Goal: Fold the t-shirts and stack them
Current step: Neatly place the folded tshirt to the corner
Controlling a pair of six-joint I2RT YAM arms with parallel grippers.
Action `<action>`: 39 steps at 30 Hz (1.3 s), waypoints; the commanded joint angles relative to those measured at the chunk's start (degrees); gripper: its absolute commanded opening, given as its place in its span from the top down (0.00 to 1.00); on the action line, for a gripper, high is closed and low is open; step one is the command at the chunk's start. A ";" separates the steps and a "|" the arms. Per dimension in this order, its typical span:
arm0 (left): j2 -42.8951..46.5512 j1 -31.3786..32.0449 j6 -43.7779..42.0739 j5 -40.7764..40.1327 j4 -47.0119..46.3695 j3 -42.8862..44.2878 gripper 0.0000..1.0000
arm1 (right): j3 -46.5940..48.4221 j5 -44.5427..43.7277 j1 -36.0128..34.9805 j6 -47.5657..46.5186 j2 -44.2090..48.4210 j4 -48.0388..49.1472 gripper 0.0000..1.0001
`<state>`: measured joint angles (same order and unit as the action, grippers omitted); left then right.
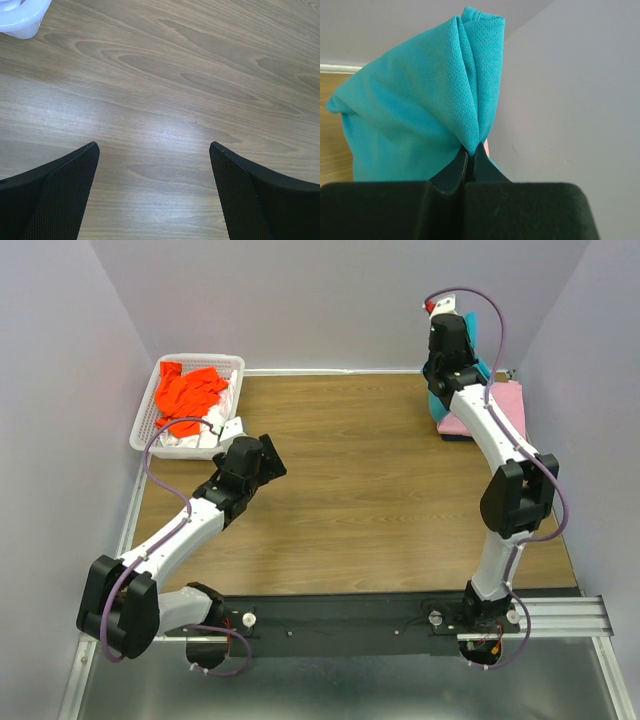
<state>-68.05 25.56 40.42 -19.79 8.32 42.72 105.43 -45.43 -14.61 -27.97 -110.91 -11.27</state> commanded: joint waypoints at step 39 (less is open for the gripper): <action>-5.51 -0.25 0.00 -0.86 -0.32 4.48 0.02 | -4.44 8.51 12.50 13.28 -4.92 -1.21 0.99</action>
<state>-73.19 25.56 40.36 -19.77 8.08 45.45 101.78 -38.70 -3.81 -17.21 -113.69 -12.14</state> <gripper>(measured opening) 0.984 0.016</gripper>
